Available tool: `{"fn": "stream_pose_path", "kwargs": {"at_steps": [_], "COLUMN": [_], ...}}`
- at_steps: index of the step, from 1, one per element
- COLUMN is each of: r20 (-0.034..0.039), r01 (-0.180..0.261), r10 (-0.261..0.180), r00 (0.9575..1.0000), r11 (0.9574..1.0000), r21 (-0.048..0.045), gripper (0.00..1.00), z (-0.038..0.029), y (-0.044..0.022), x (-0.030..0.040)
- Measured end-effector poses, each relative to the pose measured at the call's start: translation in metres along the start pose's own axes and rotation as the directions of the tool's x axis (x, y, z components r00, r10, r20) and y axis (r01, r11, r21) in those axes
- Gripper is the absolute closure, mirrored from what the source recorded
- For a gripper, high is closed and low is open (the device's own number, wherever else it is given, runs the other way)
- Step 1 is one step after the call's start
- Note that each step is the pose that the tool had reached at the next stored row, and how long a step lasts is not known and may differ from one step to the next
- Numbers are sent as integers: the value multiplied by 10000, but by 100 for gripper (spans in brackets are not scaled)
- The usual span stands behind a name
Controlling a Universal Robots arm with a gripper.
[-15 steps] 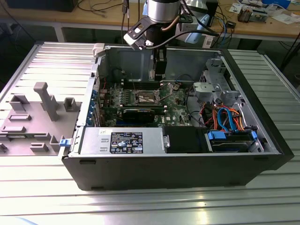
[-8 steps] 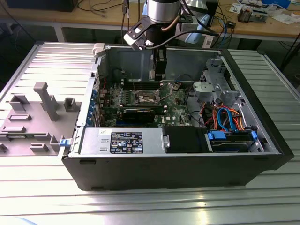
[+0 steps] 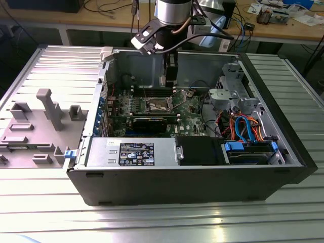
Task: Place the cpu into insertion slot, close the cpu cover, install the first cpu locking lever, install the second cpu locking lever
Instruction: 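Place the cpu into insertion slot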
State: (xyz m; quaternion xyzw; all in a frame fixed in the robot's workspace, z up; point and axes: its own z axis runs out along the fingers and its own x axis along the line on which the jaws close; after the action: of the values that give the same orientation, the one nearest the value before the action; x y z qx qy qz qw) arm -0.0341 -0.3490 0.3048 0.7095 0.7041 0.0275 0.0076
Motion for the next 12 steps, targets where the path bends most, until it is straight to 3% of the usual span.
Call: {"fn": "stream_pose_path", "kwargs": {"at_steps": [5,9,12], "r20": [0,-1,1], "r01": [3,3,5], "r10": [-3,-3,-5], "r00": [10000,10000,10000], "r11": [9999,9998,9998], "r21": [-133,-179,-197], "gripper": [46,46,46], "z": [51,111,164], "y": [-47,-55,-98], "x": [-2,-3,-5]}}
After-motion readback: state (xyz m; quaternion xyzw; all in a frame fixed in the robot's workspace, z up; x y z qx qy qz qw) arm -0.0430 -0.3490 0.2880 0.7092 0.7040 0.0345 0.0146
